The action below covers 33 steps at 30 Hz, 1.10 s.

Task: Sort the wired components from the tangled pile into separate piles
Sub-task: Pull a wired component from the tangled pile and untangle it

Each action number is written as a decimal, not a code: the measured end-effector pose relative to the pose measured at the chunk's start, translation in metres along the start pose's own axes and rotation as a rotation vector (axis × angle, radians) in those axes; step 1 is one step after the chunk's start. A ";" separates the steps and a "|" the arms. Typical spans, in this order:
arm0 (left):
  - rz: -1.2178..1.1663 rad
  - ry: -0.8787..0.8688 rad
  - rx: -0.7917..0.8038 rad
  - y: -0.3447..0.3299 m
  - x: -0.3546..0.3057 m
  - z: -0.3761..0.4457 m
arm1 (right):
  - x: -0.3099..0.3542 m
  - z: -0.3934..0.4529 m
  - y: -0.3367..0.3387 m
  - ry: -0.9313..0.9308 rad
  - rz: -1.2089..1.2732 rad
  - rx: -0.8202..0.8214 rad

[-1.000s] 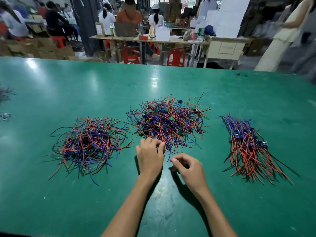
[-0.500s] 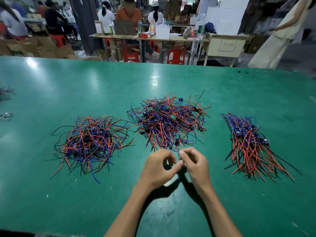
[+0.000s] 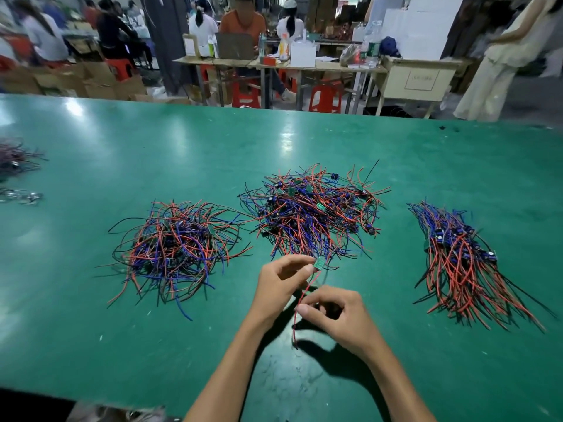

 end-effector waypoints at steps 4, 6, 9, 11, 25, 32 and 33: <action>-0.082 0.054 0.022 0.004 0.000 0.000 | -0.003 0.002 0.007 -0.147 0.182 -0.038; -0.084 0.050 0.054 0.001 -0.001 0.000 | -0.006 0.003 0.006 -0.194 0.073 -0.067; -0.058 0.060 0.083 -0.002 -0.002 -0.002 | -0.009 0.004 0.001 -0.189 -0.140 -0.075; -0.012 0.062 0.101 -0.004 -0.001 -0.002 | -0.010 0.004 0.002 -0.176 -0.148 -0.095; 0.254 -0.301 -0.390 0.100 -0.127 0.013 | -0.001 0.002 0.005 -0.160 0.003 -0.031; 1.338 -0.191 -0.670 0.141 -0.136 0.043 | -0.002 0.006 0.004 -0.183 0.000 -0.023; 1.379 -0.261 -0.572 0.129 -0.132 0.054 | -0.002 0.006 0.004 -0.187 0.004 -0.018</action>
Point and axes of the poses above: each hand's wrist, its own z-axis towards the middle knuckle, its own y-axis out of the back of the hand, x = y × z, the point moved 4 cm from there along z, towards the middle knuckle, and after that the axes turned 14 degrees about -z, right-handed, at the moved point
